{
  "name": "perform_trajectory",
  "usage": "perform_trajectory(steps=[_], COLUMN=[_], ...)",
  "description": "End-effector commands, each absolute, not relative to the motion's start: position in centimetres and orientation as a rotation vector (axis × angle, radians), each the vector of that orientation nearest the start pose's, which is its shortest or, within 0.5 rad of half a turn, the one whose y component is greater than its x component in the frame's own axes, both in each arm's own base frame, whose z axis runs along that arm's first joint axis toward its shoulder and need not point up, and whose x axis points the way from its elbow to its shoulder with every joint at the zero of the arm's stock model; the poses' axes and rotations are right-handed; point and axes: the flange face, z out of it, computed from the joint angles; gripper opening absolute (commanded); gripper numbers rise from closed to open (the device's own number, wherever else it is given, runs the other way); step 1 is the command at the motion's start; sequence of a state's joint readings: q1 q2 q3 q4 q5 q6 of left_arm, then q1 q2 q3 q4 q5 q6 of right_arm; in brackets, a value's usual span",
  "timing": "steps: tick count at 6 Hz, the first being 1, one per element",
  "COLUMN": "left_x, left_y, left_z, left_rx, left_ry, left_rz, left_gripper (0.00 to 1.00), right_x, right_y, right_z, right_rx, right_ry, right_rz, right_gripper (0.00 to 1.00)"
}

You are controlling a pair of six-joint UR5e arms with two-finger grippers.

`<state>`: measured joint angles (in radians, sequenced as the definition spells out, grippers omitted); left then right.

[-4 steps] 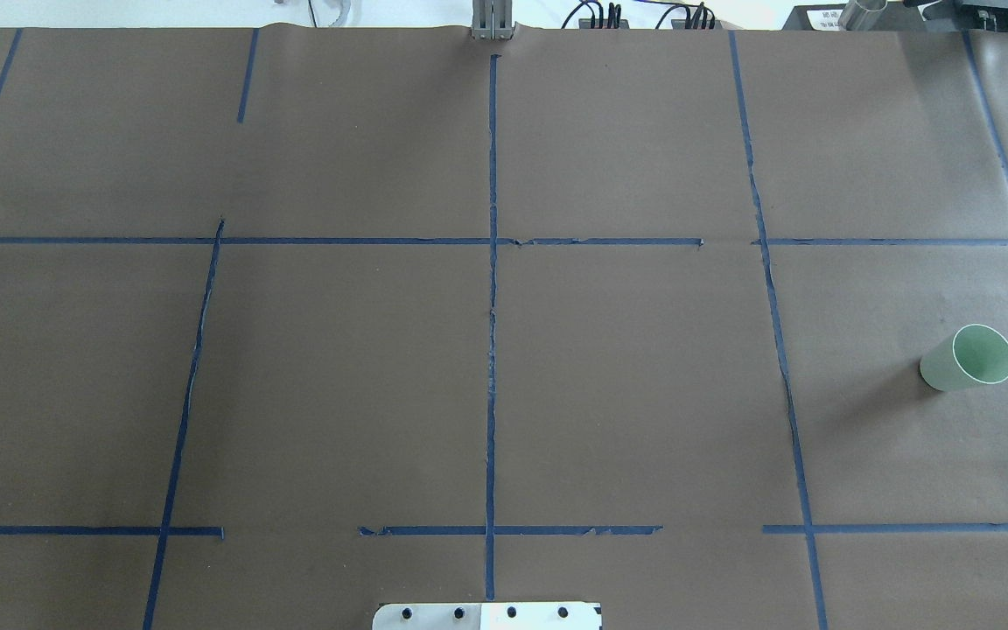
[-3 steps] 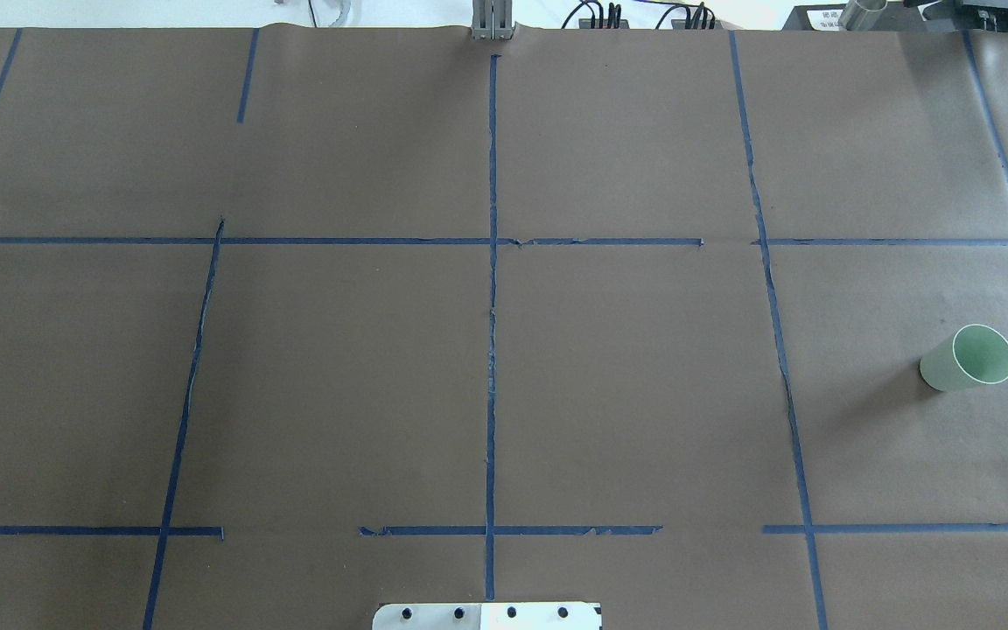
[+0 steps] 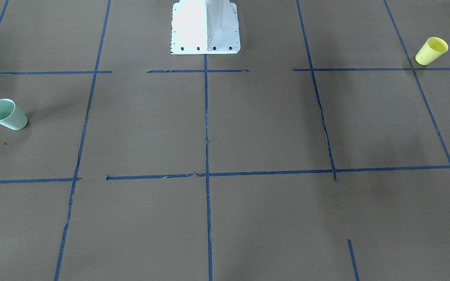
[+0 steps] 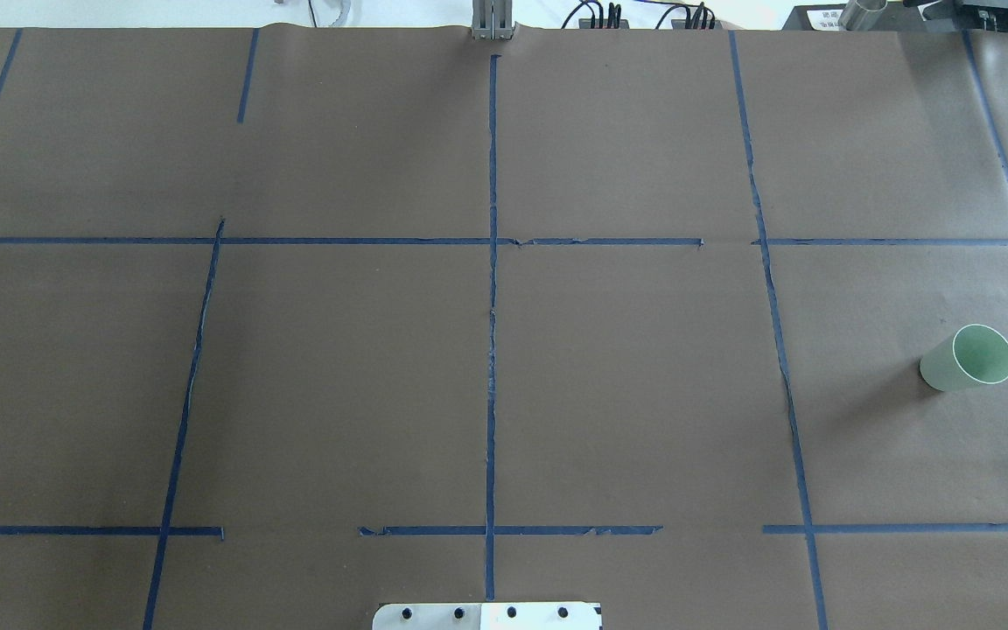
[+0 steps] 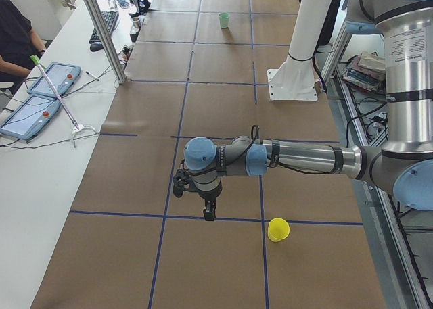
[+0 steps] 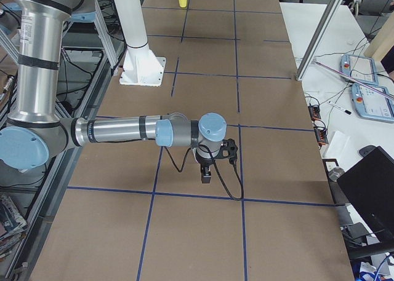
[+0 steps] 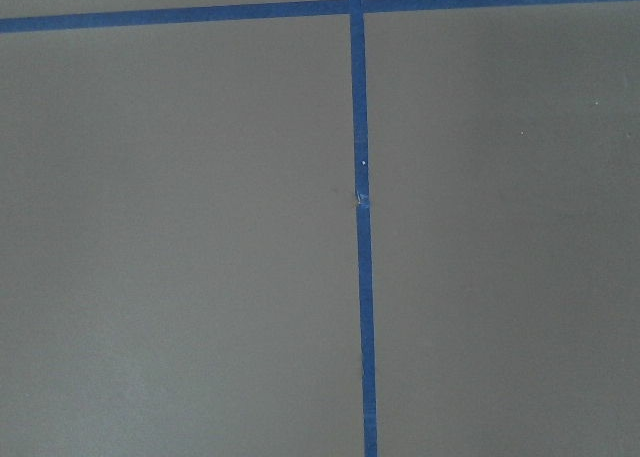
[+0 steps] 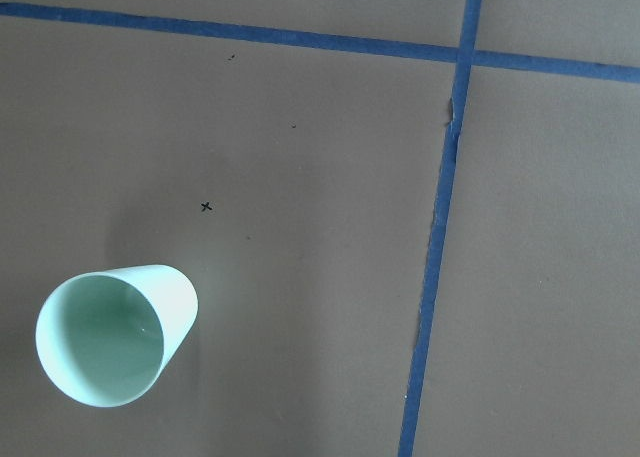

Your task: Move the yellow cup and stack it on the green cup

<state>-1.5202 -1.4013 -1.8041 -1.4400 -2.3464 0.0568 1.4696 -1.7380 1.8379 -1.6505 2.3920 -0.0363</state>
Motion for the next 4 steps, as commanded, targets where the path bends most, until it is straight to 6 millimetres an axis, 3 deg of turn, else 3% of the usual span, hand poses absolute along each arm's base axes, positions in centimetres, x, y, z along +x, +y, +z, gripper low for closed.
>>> perform_trajectory(steps=[1,3,4], left_x=[-4.2,-3.9,-1.5], left_y=[-41.6,-41.7,-42.1], left_z=[63.5,63.3,63.0], left_rx=[-0.068,-0.053,-0.063], left_ry=[0.776,0.775,0.777], left_rz=[0.071,0.092,0.15], left_gripper=[1.0,1.0,1.0], right_x=[1.8,1.7,1.7], right_y=[-42.5,-42.5,-42.5], right_z=[60.8,60.8,60.7], right_rx=[-0.007,-0.005,-0.005], right_ry=[-0.823,-0.823,-0.823], right_rz=[-0.138,-0.138,-0.137], right_gripper=[1.0,1.0,1.0])
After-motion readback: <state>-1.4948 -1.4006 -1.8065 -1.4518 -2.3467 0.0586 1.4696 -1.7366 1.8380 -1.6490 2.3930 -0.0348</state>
